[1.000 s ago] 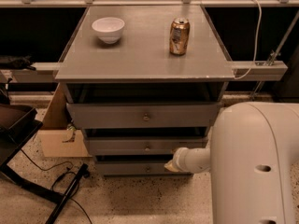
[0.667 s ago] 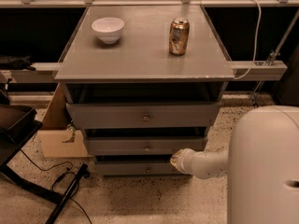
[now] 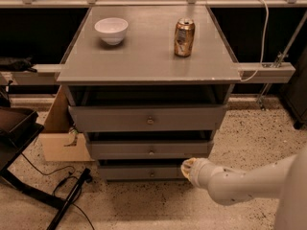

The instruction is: Close middle drawer

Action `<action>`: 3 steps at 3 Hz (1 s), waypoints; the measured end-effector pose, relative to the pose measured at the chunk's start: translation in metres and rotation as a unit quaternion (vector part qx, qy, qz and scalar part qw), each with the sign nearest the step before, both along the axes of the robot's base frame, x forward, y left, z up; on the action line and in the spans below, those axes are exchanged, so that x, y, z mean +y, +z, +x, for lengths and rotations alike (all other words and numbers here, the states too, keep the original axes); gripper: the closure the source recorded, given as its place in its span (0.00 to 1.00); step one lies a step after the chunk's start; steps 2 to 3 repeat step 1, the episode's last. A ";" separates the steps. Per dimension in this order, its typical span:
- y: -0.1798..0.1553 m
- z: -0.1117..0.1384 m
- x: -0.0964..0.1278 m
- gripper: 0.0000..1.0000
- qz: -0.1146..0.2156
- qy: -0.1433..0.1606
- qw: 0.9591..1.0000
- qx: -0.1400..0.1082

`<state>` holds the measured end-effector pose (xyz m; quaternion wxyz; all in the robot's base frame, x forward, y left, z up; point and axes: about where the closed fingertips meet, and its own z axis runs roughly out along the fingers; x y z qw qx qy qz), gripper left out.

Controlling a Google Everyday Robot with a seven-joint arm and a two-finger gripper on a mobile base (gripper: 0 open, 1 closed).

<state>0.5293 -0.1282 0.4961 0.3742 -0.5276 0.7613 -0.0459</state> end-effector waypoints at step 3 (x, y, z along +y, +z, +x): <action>0.031 -0.048 -0.006 1.00 -0.023 0.033 0.999 -0.036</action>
Offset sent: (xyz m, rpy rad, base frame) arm 0.0000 0.0000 0.0000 0.0000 0.0000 0.0000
